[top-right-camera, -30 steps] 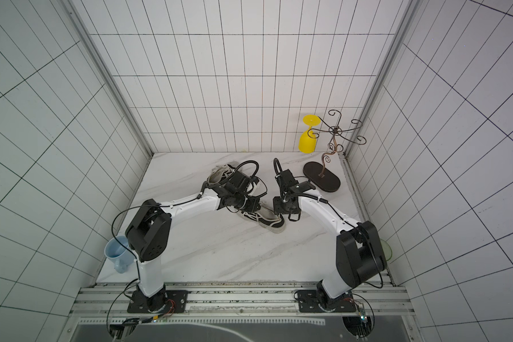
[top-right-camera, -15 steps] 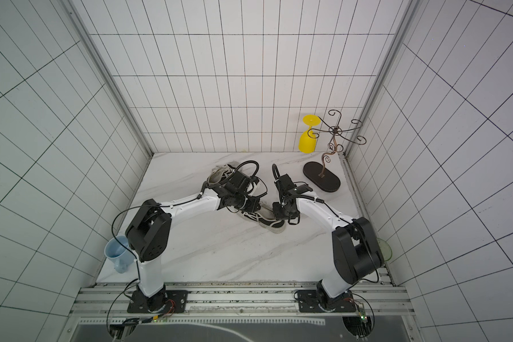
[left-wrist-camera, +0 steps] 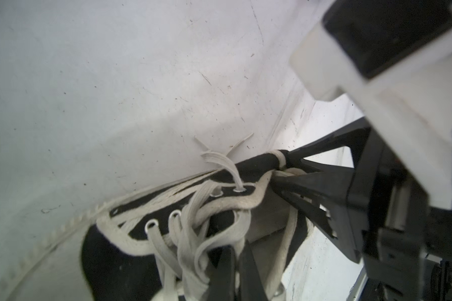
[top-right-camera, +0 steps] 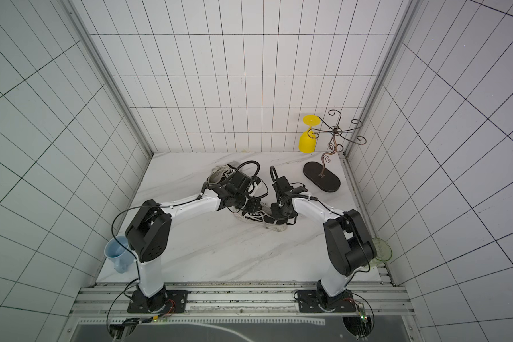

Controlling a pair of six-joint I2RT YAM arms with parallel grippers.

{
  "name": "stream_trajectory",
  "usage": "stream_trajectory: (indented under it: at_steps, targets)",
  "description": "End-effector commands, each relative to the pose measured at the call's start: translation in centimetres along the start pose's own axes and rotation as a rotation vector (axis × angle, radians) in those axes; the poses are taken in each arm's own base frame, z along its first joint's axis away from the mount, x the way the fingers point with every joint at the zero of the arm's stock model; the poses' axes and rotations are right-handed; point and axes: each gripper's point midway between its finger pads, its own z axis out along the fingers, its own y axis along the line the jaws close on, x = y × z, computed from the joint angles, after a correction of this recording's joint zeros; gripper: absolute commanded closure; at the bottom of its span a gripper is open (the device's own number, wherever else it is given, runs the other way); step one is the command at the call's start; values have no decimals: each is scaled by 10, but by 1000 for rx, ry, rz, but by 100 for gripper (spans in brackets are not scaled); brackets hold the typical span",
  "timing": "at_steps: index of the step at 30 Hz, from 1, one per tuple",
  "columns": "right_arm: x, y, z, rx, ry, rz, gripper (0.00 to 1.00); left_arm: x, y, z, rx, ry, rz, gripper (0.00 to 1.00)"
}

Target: Insert the insole into the shoe

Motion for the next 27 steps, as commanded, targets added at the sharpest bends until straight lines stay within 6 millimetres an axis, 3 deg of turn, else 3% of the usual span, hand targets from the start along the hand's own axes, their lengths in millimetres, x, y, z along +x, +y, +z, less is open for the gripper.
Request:
stream_trajectory:
  at_steps: [1, 5, 9, 13, 16, 20, 27]
  targets:
    - [36, -27, 29, 136, 149, -17, 51, -6, -24, -11, 104, -33, 56, 100]
    - [23, -12, 22, 135, 121, -46, 49, 0, -19, -8, 95, -22, 33, 100]
    - [35, -46, 18, 272, 155, -68, 50, -1, 11, -21, -16, -72, -12, 100]
    - [39, -74, -3, 296, 121, 6, 44, 5, 29, -36, -124, -143, -4, 100]
    - [40, -63, -12, 167, 123, 80, 40, 12, 35, -36, -160, -203, -22, 100]
    - [39, -45, -22, 76, 133, 89, 39, 24, 39, -21, -172, -200, -33, 100]
    - [48, -55, -36, 189, 157, 19, 41, 25, 37, -15, -177, -203, -49, 100]
